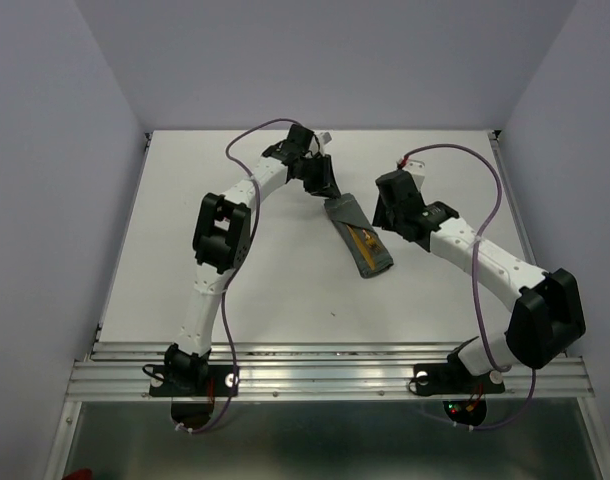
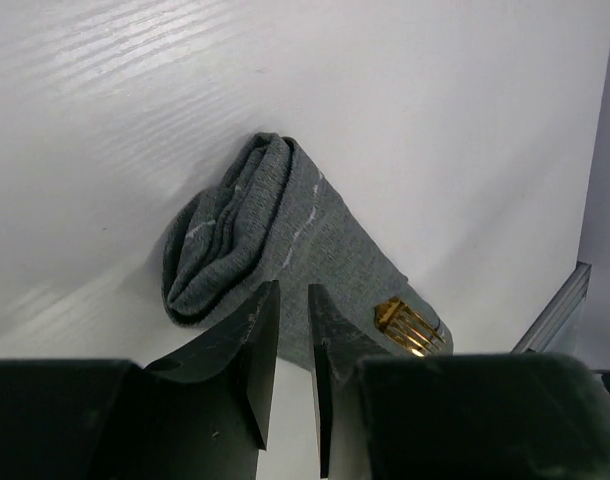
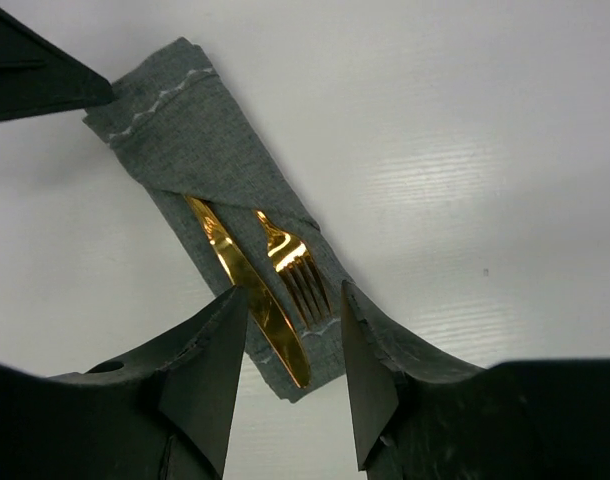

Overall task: Fold the napkin into a case and place the utensils inside
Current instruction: Stuff the knife into the folded napkin.

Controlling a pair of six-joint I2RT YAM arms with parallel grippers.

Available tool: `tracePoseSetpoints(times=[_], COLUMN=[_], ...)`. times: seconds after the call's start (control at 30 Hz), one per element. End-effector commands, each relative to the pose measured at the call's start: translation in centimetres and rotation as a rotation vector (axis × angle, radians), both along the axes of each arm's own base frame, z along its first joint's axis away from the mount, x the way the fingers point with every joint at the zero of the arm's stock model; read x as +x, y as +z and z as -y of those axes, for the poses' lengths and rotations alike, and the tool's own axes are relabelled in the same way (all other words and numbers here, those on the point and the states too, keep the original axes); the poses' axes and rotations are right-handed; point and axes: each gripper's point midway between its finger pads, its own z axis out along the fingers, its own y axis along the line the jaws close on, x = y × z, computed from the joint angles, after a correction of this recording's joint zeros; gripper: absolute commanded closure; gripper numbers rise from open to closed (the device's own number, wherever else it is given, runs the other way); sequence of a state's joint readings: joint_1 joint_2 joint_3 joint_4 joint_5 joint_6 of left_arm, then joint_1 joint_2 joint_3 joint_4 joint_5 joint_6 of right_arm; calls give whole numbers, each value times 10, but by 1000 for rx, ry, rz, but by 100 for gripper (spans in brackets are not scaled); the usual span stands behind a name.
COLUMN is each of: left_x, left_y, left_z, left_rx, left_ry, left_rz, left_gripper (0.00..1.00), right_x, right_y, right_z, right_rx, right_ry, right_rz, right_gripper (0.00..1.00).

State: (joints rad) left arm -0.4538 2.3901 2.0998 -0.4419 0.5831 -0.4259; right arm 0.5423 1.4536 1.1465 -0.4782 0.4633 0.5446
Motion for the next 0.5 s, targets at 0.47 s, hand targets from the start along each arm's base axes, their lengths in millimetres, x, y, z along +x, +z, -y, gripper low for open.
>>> tracePoseSetpoints(times=[0.47], left_x=[7], left_y=[10], left_z=[8], left_rx=[-30], left_ry=[-22], left_rz=[8], left_gripper=[71], right_x=[-32], right_y=[21], right_z=[38], right_rx=[17], right_ry=[-147], right_rz=[39], right_gripper=[26])
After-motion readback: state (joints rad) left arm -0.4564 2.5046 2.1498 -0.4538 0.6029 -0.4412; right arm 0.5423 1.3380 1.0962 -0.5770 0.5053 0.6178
